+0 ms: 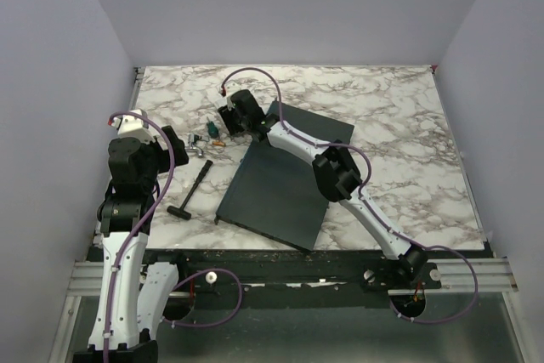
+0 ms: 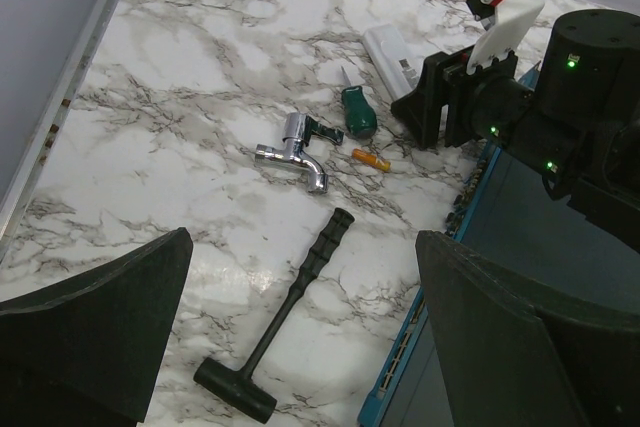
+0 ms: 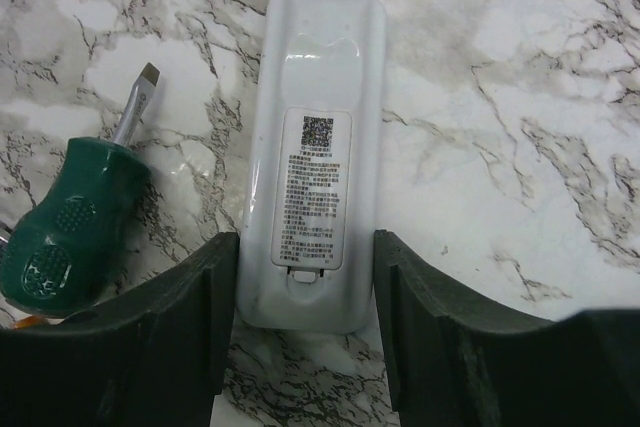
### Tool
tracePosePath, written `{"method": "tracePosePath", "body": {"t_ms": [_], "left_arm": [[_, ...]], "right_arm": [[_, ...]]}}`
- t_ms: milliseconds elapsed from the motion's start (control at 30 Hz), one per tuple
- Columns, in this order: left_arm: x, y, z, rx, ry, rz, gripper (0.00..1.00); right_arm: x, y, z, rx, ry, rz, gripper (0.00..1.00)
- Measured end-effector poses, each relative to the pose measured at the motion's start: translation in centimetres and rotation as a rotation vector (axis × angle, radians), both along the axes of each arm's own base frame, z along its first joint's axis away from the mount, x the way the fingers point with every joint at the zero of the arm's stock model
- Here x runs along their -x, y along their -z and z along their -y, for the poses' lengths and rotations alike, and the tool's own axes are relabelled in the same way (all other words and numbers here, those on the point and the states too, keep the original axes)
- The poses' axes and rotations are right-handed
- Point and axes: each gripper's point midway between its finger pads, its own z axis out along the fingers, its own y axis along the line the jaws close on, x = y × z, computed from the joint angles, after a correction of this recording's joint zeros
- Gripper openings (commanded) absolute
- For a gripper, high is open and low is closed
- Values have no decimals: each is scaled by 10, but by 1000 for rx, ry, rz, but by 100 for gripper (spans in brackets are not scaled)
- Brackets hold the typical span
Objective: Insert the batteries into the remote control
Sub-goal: Pick up the remote control from the center of the board.
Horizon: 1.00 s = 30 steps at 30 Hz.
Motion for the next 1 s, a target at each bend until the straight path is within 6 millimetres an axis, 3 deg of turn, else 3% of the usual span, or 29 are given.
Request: {"method": "tracePosePath", "body": {"t_ms": [100, 300, 567, 700, 800, 900, 1000], "left_arm": [[0, 0, 0, 0, 0, 0, 99], [0, 0, 0, 0, -1, 0, 99], [0, 2, -1, 0, -2, -3, 98], [0, 2, 0, 0, -2, -3, 99], [0, 1, 0, 3, -3, -1, 98], [2, 0, 0, 4, -3, 8, 99], [4, -4, 0, 7, -2, 30, 99]], "right_arm": [[0, 0, 0, -3, 0, -4, 26], [1, 0, 0, -9, 0, 1, 1], [6, -14, 9, 3, 0, 14, 1], [8, -54, 10, -30, -1, 48, 1], [15, -99, 15, -85, 2, 78, 1], [31, -143, 24, -163, 2, 91, 1], [54, -172, 36, -245, -5, 80, 1]]}}
